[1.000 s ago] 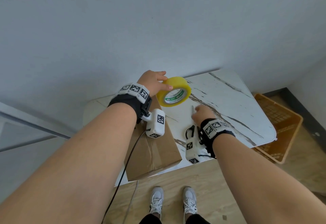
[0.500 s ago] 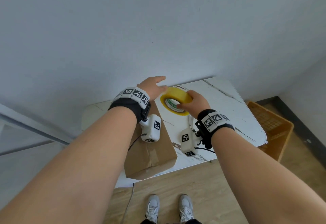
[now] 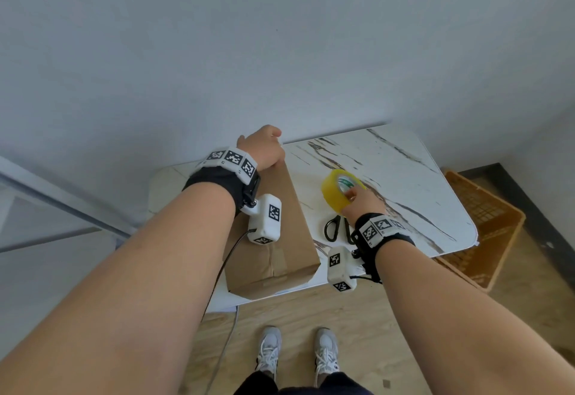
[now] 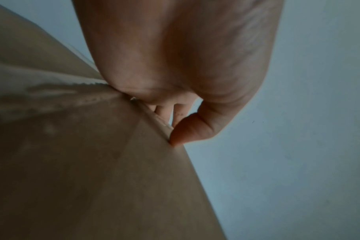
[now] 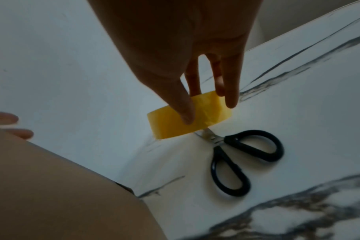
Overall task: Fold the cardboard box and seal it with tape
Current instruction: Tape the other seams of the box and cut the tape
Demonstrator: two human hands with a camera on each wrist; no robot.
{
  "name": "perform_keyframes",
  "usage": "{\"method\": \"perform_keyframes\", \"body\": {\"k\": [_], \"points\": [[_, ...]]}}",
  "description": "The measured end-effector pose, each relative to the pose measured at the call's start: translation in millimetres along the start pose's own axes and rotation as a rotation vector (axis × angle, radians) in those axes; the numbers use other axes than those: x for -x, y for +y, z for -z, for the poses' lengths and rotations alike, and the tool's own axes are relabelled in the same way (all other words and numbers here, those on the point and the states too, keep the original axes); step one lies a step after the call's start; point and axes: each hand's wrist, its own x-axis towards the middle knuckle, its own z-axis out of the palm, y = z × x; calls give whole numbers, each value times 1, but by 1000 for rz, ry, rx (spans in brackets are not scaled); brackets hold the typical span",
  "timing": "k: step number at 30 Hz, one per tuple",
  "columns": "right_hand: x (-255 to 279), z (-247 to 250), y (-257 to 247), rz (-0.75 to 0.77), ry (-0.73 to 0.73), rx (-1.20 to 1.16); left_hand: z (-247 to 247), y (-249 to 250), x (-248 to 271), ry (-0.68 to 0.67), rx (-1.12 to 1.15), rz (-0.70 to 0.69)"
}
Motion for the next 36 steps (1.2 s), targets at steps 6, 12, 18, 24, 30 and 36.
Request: {"method": "perform_keyframes", "body": {"k": [6, 12, 18, 24, 30, 36], "points": [[-6, -16, 9, -86, -67, 123, 0, -6, -4, -34, 80, 6], [-13, -24, 3, -111, -201, 214, -1, -10, -6, 5, 106, -26], [13, 17, -29, -32, -109, 117, 9, -11, -5, 111, -28, -136], [19, 56, -87, 193, 40, -190, 37, -24, 4, 154, -44, -127], [32, 74, -141, 468, 12, -282, 69, -58, 17, 245, -74, -72], [41, 60, -184, 631, -157, -51, 57, -82, 17, 177, -43, -110]]}}
